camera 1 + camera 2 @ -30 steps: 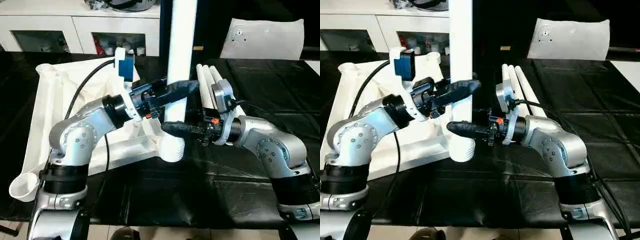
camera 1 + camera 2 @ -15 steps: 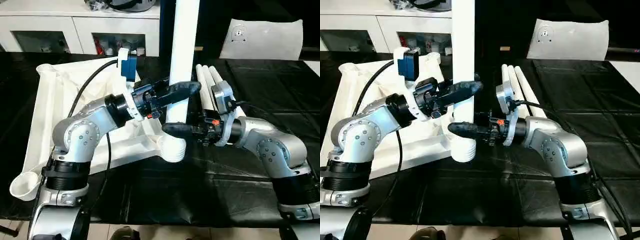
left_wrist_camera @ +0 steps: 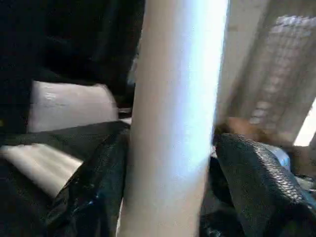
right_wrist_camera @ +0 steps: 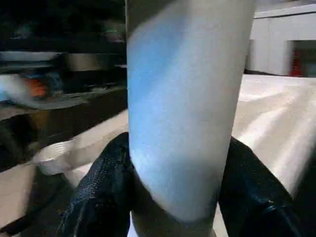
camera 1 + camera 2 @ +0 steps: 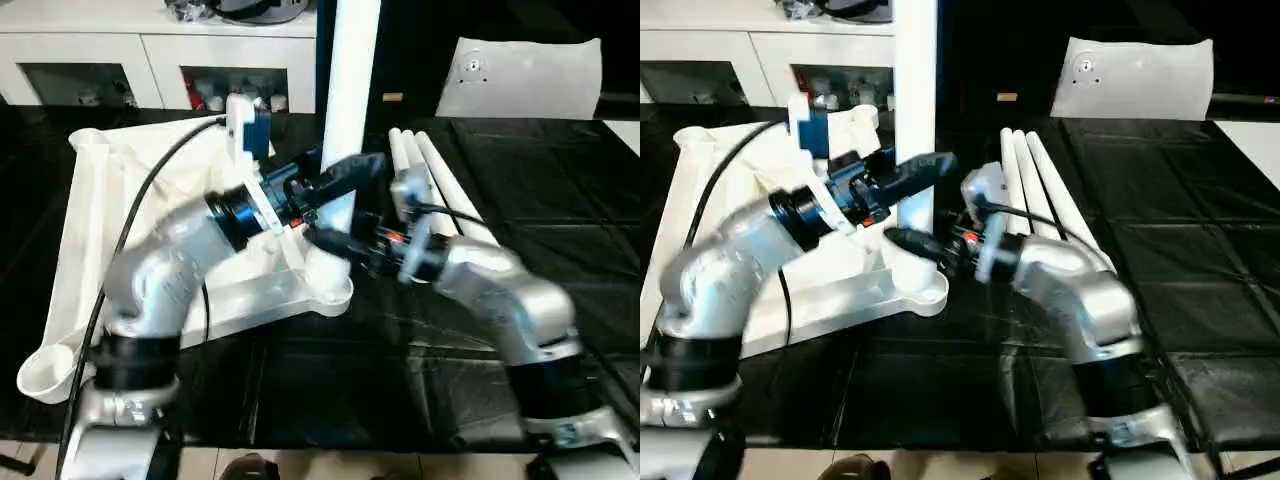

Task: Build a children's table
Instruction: Pick table leg

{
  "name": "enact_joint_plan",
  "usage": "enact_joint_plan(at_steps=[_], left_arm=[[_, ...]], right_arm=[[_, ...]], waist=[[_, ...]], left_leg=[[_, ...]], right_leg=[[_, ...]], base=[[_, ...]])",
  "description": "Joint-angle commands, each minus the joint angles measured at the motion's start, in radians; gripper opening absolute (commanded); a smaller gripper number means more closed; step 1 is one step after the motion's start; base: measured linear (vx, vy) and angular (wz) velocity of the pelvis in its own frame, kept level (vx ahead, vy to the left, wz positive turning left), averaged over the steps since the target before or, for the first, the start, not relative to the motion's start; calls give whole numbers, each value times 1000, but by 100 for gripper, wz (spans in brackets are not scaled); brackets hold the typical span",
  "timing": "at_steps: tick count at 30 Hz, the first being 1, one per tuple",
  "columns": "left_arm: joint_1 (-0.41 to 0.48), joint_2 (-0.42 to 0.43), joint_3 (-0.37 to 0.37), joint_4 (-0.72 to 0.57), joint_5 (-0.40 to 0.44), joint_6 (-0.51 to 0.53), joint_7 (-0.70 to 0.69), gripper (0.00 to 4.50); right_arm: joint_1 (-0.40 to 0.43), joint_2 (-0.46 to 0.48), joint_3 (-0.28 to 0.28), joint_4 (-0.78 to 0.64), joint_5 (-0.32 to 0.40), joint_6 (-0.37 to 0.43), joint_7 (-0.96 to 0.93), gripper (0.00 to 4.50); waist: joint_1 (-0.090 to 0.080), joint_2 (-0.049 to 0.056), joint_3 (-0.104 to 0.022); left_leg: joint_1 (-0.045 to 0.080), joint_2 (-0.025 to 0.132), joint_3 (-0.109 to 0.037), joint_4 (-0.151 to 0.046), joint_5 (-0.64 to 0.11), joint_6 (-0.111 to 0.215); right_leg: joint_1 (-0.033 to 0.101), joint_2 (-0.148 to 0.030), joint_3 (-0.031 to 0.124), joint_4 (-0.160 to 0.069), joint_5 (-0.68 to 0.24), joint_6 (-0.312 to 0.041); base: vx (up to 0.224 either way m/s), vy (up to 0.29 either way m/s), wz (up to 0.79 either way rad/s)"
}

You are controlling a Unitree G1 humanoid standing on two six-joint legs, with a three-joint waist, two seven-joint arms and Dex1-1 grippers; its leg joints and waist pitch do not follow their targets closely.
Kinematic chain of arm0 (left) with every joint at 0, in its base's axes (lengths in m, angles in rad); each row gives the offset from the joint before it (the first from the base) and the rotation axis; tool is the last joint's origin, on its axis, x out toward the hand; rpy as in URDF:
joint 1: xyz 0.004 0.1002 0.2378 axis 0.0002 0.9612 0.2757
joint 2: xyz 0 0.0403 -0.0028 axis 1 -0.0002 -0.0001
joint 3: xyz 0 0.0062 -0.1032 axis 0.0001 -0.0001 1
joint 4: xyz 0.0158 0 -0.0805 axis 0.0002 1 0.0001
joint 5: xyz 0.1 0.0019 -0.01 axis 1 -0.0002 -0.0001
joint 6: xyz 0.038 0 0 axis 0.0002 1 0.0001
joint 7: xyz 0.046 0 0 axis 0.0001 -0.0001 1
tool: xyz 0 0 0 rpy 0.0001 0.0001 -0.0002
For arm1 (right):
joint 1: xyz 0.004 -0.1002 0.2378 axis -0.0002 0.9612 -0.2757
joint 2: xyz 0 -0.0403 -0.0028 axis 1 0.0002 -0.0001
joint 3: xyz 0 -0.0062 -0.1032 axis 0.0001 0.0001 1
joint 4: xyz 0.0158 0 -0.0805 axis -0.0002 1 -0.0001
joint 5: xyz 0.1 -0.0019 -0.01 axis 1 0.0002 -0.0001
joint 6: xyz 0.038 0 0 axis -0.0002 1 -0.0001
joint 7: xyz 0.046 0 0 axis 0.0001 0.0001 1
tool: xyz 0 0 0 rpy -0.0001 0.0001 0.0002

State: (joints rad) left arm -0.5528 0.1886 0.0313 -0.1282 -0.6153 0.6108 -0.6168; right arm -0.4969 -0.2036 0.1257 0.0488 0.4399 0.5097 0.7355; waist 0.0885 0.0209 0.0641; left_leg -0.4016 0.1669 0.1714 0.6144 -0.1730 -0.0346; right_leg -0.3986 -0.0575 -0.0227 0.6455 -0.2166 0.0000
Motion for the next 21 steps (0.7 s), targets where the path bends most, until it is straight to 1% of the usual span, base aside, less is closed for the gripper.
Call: enact_joint_plan(at_steps=[1, 3, 6, 7, 8, 9, 10, 12, 13, 14, 17, 21], left_arm=[[0, -9, -21, -49, 19, -15, 34, 305], [4, -37, -23, -64, 49, -32, 91, 279], [9, -70, -22, -73, 71, -47, 147, 269], [11, -89, -18, -75, 77, -55, 173, 254], [16, -97, -28, -75, 96, -69, 186, 254], [24, -105, -39, -73, 110, -72, 199, 229], [26, -107, -42, -73, 114, -74, 203, 223], [41, -108, -86, -69, 166, -84, 227, 220], [46, -112, -97, -70, 176, -82, 238, 213], [48, -117, -99, -70, 182, -81, 251, 195], [45, -136, -89, -68, 199, -91, 289, 191], [47, -135, -88, -64, 213, -98, 300, 186]], right_arm=[[-14, 11, -23, 12, -21, -16, -52, 189], [-18, 33, -24, 16, -32, -30, -84, 189], [-16, 46, -17, 19, -49, -43, -102, 189], [-15, 51, -15, 20, -56, -47, -108, 189], [-14, 54, -12, 20, -60, -50, -112, 189], [-14, 58, -10, 21, -63, -53, -117, 189], [-14, 59, -9, 22, -64, -55, -118, 189], [-15, 67, -4, 25, -70, -62, -129, 189], [-16, 70, -2, 26, -74, -66, -133, 189], [-17, 71, -2, 28, -76, -68, -136, 189], [-19, 75, -5, 33, -80, -74, -146, 189], [-18, 75, -8, 34, -87, -75, -148, 189]], waist=[[-2, -8, -75], [-3, -8, -74], [-2, -10, -74], [-2, -11, -73], [-3, -12, -73], [-3, -12, -74], [-4, -15, -73], [-4, -9, -74], [-5, -11, -73], [-5, -10, -74], [-5, -11, -74], [-4, -11, -74]], left_leg=[[26, 50, -15, -69, -148, -21], [26, 51, -16, -71, -151, -21], [25, 51, -16, -70, -153, -20], [22, 49, -16, -70, -151, -18], [21, 48, -16, -70, -146, -15], [22, 49, -15, -70, -147, -15], [21, 49, -15, -70, -149, -13], [22, 50, -17, -70, -151, -12], [22, 50, -17, -70, -159, -14], [23, 50, -17, -70, -161, -15], [21, 50, -17, -69, -153, -14], [21, 49, -17, -69, -150, -11]], right_leg=[[46, -70, 37, -81, -119, -193], [45, -70, 37, -83, -124, -189], [46, -71, 38, -83, -124, -182], [46, -70, 37, -84, -122, -179], [47, -69, 38, -84, -120, -175], [46, -69, 38, -85, -121, -174], [46, -70, 38, -86, -124, -173], [45, -70, 38, -86, -131, -166], [44, -70, 38, -87, -139, -164], [44, -69, 38, -87, -140, -165], [44, -69, 38, -86, -120, -169], [45, -69, 38, -86, -114, -169]], base=[[0, 0, 0], [0, 0, 0], [0, 0, 0], [0, 0, 0], [0, 0, 0], [0, 0, 0], [0, 0, 0], [0, 0, 0], [0, 0, 0], [0, 0, 0], [0, 0, 0], [0, 0, 0]])
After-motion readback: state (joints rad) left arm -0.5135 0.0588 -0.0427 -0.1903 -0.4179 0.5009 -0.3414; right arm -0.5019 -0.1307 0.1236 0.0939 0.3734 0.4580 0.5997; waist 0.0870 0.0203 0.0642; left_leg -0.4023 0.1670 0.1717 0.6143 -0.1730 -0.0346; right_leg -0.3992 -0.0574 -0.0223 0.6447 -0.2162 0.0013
